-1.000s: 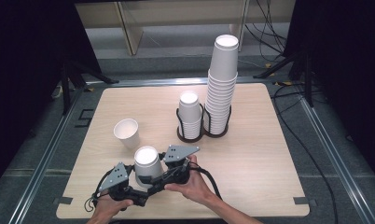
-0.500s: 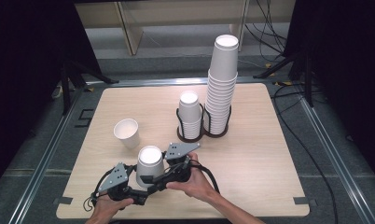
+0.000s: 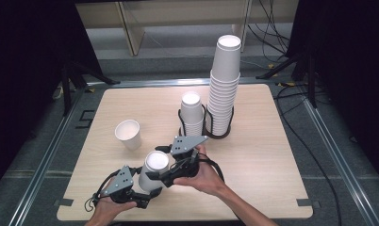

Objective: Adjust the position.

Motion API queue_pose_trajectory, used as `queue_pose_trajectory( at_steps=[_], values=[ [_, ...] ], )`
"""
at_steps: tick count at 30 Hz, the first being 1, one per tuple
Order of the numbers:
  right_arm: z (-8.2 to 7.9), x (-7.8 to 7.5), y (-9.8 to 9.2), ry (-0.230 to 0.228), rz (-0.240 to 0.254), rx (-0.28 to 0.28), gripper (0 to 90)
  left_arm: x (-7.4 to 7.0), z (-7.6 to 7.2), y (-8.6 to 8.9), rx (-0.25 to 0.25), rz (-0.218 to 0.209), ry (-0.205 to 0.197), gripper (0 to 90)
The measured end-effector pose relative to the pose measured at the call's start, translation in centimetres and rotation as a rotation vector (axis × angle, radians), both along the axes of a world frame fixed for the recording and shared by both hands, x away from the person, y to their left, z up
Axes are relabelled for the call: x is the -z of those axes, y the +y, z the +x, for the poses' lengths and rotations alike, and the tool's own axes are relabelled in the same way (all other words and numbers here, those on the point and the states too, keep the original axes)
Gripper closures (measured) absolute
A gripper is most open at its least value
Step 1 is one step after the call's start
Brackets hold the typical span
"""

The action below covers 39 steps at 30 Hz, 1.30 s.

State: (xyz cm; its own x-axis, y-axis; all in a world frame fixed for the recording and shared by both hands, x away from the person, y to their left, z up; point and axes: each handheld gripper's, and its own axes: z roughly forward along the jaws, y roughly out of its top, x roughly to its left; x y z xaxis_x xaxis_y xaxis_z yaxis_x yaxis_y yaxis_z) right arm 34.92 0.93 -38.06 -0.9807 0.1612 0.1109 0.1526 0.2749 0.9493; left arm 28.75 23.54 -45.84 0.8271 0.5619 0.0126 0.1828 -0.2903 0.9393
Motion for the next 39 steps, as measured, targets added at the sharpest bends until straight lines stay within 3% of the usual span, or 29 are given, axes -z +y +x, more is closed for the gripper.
queue_pose_trajectory(
  at_steps=[2,3,4,10,13,14,16,19,21,26,27,28,30,31,33,39],
  values=[
    [-0.1,-0.7,-0.4,0.018,-0.011,-0.003,15.1,0.0,0.1,0.1,0.005,0.054,-0.004,13.2],
    [0.1,-0.9,-0.5,-0.003,-0.019,-0.01,15.1,0.0,0.0,0.0,-0.001,0.048,0.002,13.3],
    [0.1,-1.1,-0.7,0.017,-0.045,-0.018,15.1,0.1,0.0,0.0,0.009,0.055,0.0,13.3],
    [0.2,-1.7,-1.4,0.017,-0.127,-0.074,15.2,0.2,-0.2,-0.2,0.029,0.094,0.012,13.6],
    [0.1,-1.7,-1.4,-0.005,-0.187,-0.083,15.2,0.3,-0.1,-0.3,0.038,0.091,0.007,13.6],
    [-0.1,-1.6,-1.3,0.012,-0.206,-0.082,15.2,0.3,-0.1,-0.3,0.04,0.093,0.004,13.7],
    [0.0,-1.5,-1.2,-0.018,-0.23,-0.093,15.3,0.3,-0.3,-0.4,0.049,0.102,0.014,13.7],
    [-0.2,-1.2,-0.9,0.006,-0.266,-0.093,15.4,0.2,-0.4,-0.5,0.055,0.12,0.002,13.7],
    [-0.2,-1.0,-0.8,-0.018,-0.28,-0.106,15.4,0.2,-0.5,-0.6,0.067,0.138,-0.003,13.7],
    [-0.4,-0.8,-0.5,-0.015,-0.313,-0.126,15.6,0.2,-0.7,-0.8,0.084,0.157,-0.01,13.7],
    [-0.7,-0.7,-0.5,0.025,-0.334,-0.115,15.8,0.2,-0.7,-0.8,0.091,0.163,-0.007,13.7],
    [-0.5,-0.6,-0.4,-0.013,-0.329,-0.131,16.0,0.2,-0.8,-0.8,0.086,0.164,-0.014,13.7],
    [-0.5,-0.6,-0.4,-0.012,-0.345,-0.144,17.4,0.2,-0.8,-0.8,0.1,0.18,-0.017,13.7],
    [-0.8,-0.6,-0.4,0.032,-0.36,-0.132,17.6,0.2,-0.8,-0.8,0.102,0.183,-0.022,13.7],
    [-0.6,-0.4,-0.3,-0.005,-0.362,-0.151,17.7,0.2,-0.9,-0.8,0.099,0.187,-0.026,13.7],
    [-0.8,0.2,0.0,0.011,-0.389,-0.174,22.2,0.2,-1.0,-1.0,0.111,0.185,-0.032,13.8]
  ],
)
